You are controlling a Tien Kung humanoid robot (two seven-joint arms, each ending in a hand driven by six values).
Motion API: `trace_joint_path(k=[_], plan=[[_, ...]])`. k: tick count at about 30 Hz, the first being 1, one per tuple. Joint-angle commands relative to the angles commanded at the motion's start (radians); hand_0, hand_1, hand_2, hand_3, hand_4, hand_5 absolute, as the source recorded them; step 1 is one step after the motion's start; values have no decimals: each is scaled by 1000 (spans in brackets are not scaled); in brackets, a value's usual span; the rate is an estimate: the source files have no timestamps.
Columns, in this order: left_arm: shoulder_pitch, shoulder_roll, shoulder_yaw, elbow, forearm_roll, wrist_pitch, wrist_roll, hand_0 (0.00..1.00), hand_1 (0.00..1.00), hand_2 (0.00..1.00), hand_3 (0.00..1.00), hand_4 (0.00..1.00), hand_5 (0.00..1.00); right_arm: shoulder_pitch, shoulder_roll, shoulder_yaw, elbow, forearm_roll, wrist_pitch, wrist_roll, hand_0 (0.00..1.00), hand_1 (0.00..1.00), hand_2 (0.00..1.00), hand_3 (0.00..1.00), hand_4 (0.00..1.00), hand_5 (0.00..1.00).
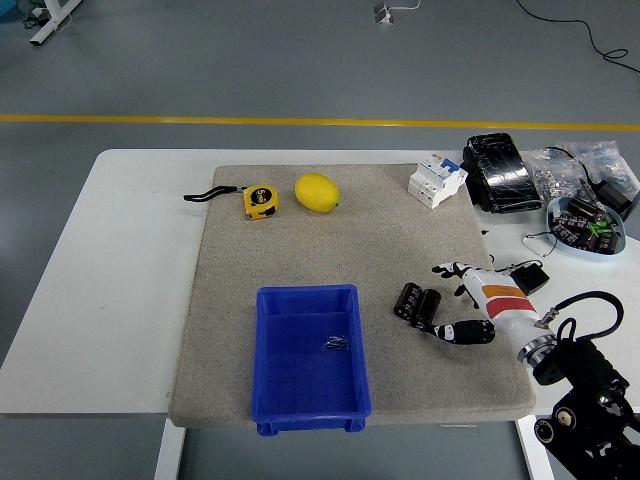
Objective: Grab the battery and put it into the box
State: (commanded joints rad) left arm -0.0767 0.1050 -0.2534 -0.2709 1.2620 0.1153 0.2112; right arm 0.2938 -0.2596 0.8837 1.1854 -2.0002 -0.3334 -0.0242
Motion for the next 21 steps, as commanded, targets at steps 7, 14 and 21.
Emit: trace_joint_path(k=[7, 14, 21], plan=[[1, -1, -4, 0, 5, -1, 0, 743, 705, 759, 662, 680, 703, -2, 1, 1, 13, 1, 24, -3, 317, 511, 700, 784, 998, 317], [0, -1, -7, 0, 10, -4, 0, 743, 705, 759, 662, 680, 703, 2, -5, -6, 23, 20, 28, -2, 319, 513, 708, 786, 998, 320], [0, -1, -9, -1, 15, -5, 0, 743, 705, 760, 663, 680, 703, 11, -4, -22, 7, 38, 29, 0, 319, 515, 710, 789, 998, 326]])
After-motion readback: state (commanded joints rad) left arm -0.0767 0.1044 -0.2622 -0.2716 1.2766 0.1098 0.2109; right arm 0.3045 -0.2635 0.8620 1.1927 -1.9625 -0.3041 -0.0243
